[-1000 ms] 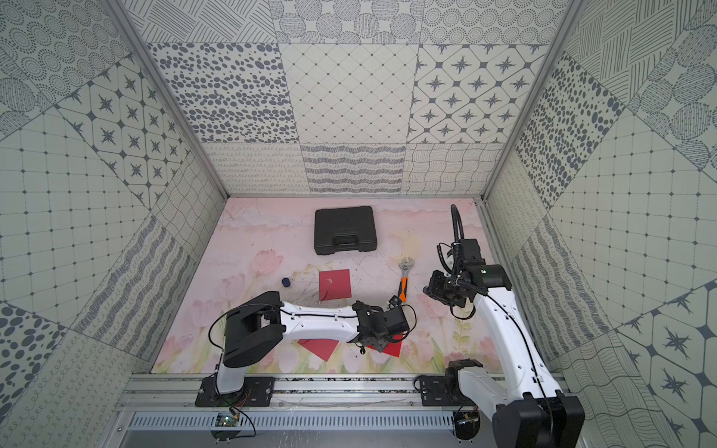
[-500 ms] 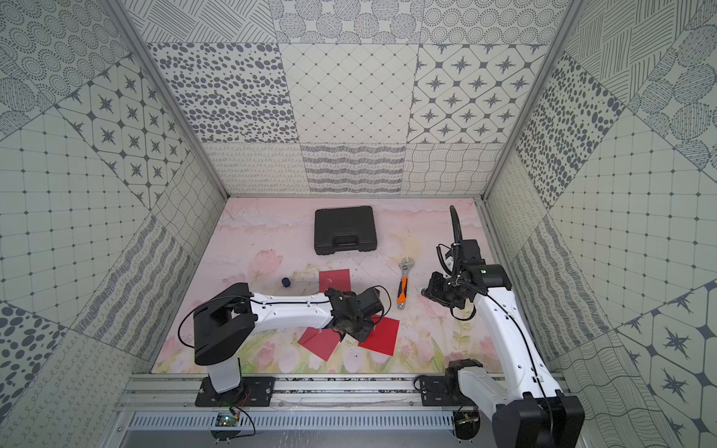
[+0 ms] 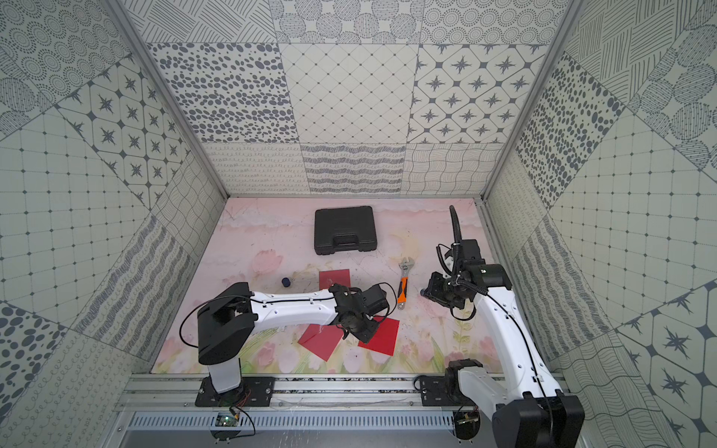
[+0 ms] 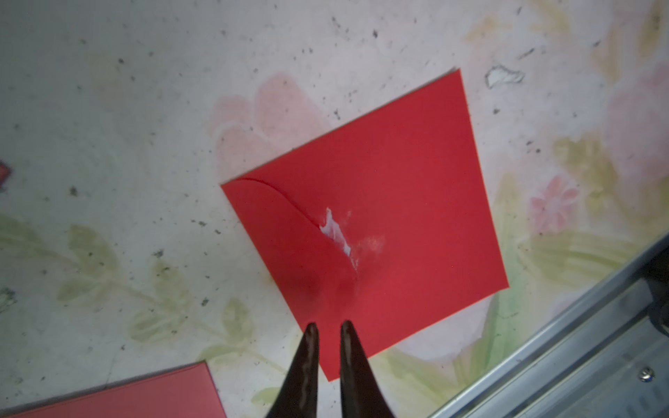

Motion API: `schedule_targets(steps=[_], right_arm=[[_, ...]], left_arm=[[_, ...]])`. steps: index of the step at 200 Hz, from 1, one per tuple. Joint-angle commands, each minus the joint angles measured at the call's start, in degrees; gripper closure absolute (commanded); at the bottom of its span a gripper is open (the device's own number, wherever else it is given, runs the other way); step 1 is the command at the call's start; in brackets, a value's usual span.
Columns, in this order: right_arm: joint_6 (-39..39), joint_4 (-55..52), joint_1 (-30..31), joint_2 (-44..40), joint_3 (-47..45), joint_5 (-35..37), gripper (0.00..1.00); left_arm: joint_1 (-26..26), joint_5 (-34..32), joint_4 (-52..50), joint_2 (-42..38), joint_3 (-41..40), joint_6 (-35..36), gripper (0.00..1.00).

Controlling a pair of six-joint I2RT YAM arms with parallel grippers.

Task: Seal the envelope with a glue stick
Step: Seal the envelope at the center of the board.

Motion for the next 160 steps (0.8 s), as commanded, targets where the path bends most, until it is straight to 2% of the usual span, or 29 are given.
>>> schedule_targets(steps=[1,47,86,117,160], right_arm=[[-1.25,0.08,-0.23,0.14,2.04,-0.70,1.00],[-1.48,-0.59,-0.23,-0.10,1.96,-0.61,1.00],[-1.60,-0.45,-0.23,-0.20,1.41,-0.62,1.00],[-1.78,-0.67,-0.23,-0.08,1.08,-0.53,1.00],[-2.13,-1.26,-0.23,-0.48,1.19,-0.01,1.00]], left_arm=[[-0.42,-1.37,-3.86,2.47,2.23,2.77,0.85],[-0.43,-1.91,-2.90,5.17,3.89,3.21,0.86],[-1.19,-3.52,-2.97,6.09,2.96,2.09,0.80],[-2.97,-7.63,-7.28,8.98,3.67,0.67,0.80],[-6.08,-13.79,-15.86,15.22,5.99,0.00,0.87]])
